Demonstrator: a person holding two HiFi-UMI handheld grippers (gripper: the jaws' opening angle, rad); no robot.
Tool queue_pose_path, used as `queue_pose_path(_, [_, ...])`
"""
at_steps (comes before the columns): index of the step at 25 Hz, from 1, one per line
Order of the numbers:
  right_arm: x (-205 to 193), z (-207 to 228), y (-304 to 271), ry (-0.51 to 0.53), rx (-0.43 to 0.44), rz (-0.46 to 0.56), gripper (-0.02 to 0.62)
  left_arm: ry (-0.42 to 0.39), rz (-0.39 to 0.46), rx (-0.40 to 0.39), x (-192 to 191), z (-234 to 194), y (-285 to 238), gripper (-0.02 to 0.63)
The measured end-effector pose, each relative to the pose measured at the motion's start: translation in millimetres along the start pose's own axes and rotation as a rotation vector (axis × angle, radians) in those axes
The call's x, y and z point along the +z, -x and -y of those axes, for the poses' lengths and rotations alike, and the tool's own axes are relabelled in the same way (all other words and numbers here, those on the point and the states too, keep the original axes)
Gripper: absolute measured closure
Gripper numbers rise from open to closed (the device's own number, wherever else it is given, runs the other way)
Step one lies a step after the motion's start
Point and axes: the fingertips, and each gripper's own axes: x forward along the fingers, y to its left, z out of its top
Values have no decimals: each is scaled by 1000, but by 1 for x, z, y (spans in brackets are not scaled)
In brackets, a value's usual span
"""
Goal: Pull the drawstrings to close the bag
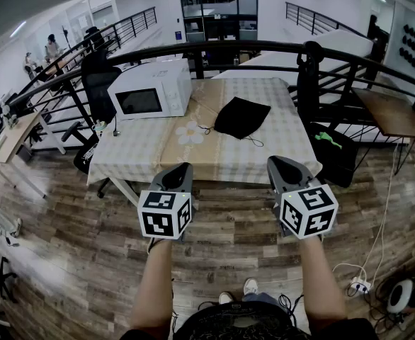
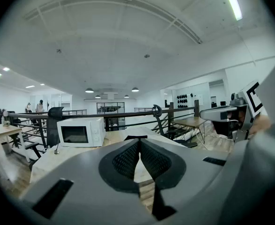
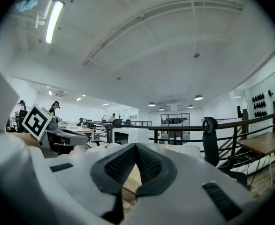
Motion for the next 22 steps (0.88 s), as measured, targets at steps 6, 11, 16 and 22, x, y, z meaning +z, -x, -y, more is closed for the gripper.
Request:
queue_pose_path(6, [1, -3, 2, -30, -13, 16, 574, -7, 4, -8, 0, -2, 0, 574])
queue_pose_path(11, [-2, -1, 5, -31, -36, 11, 572, -7, 18, -9, 0, -4, -1, 575])
queue_pose_path(16, [-6, -4, 6, -26, -38, -4, 572, 2, 28, -12, -3, -3, -3, 574])
queue_pose_path(22, [-9, -3, 0, -21, -43, -6, 565, 6, 18, -29, -8, -4, -12, 571])
